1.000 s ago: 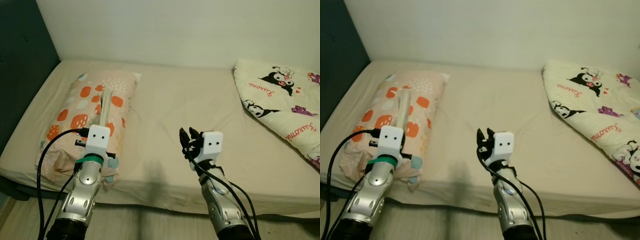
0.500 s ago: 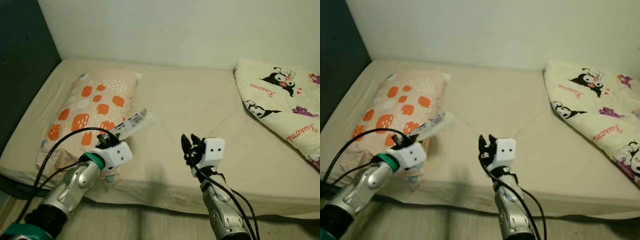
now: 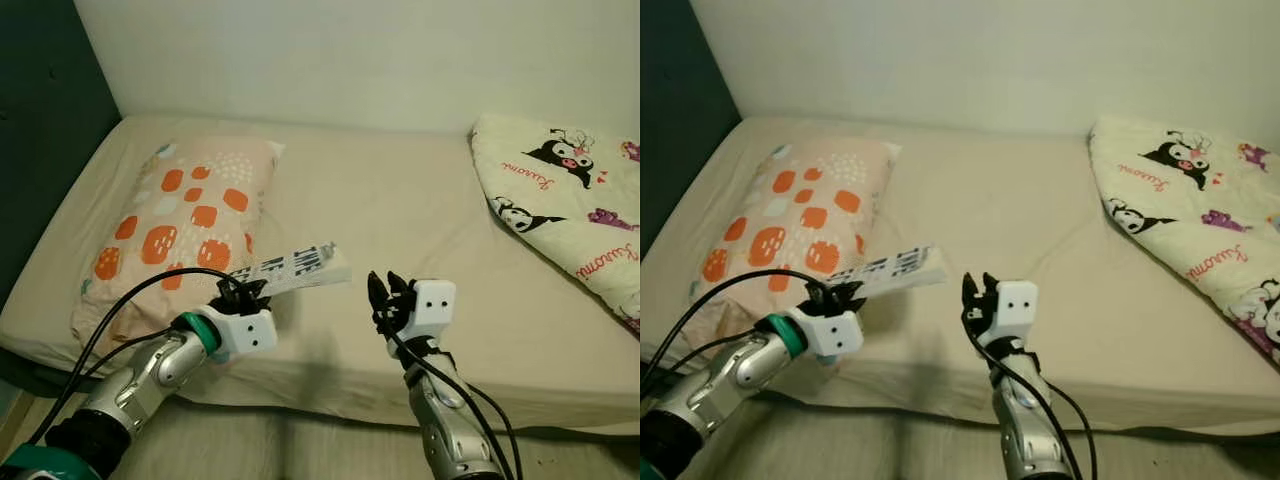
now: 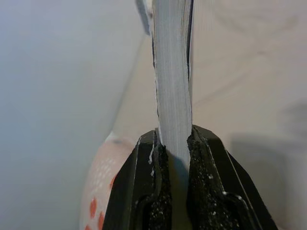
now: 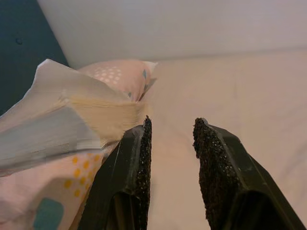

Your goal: Clean up the room

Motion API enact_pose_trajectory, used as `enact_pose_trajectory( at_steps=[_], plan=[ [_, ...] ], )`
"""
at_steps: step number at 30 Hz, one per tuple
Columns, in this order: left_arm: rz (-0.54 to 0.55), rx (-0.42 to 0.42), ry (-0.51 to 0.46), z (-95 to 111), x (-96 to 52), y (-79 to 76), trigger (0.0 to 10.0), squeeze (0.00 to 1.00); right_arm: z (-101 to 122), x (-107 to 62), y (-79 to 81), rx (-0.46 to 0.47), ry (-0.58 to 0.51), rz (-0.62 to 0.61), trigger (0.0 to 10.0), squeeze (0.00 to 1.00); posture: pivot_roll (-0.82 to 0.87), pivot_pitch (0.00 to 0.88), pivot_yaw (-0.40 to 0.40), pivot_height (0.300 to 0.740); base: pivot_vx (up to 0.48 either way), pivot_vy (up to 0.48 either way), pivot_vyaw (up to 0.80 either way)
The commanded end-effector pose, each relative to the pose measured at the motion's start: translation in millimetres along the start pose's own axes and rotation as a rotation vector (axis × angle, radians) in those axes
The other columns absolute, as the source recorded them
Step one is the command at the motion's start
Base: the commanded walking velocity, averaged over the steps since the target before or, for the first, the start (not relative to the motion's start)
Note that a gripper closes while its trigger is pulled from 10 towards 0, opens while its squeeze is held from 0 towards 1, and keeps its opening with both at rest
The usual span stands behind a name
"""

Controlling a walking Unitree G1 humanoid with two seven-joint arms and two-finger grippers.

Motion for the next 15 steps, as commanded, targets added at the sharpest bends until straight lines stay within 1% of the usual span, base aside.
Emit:
enact_pose_trajectory(
  at_steps=[1, 13, 15],
  plan=[
    [-0.015, 0.017, -0.042, 2.7, -1.0, -4.3, 10.0, 0.0, -1.2, -1.2, -0.4, 0.01, 0.01, -0.01, 10.0, 0.0, -0.04, 0.118, 0.063, 0.656, 0.0, 0.0, 0.0],
    [-0.03, 0.036, -0.05, 0.5, -1.6, -5.8, 10.0, 0.0, 1.6, -1.3, -1.5, 0.01, 0.002, -0.018, 10.0, 0.0, -0.04, 0.126, 0.064, 0.611, 0.0, 0.0, 0.0],
    [-0.054, 0.063, -0.072, -0.3, -2.6, -7.7, 10.0, 0.0, 4.1, -0.9, -4.0, 0.009, -0.007, -0.03, 10.0, 0.0, -0.05, 0.128, 0.062, 0.601, 0.0, 0.0, 0.0]
  ],
)
Point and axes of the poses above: a point about 5 cm out from each wrist's last joint towards the gripper, its own x axis pointing out of the wrist towards the gripper, its own z axis along the axis of the wrist's last joint, y = z × x, the point moved 1 cm from there along x, pointing out of the wrist towards the gripper, and after that the axes turned 3 degrees about x, right-handed, at the moved point
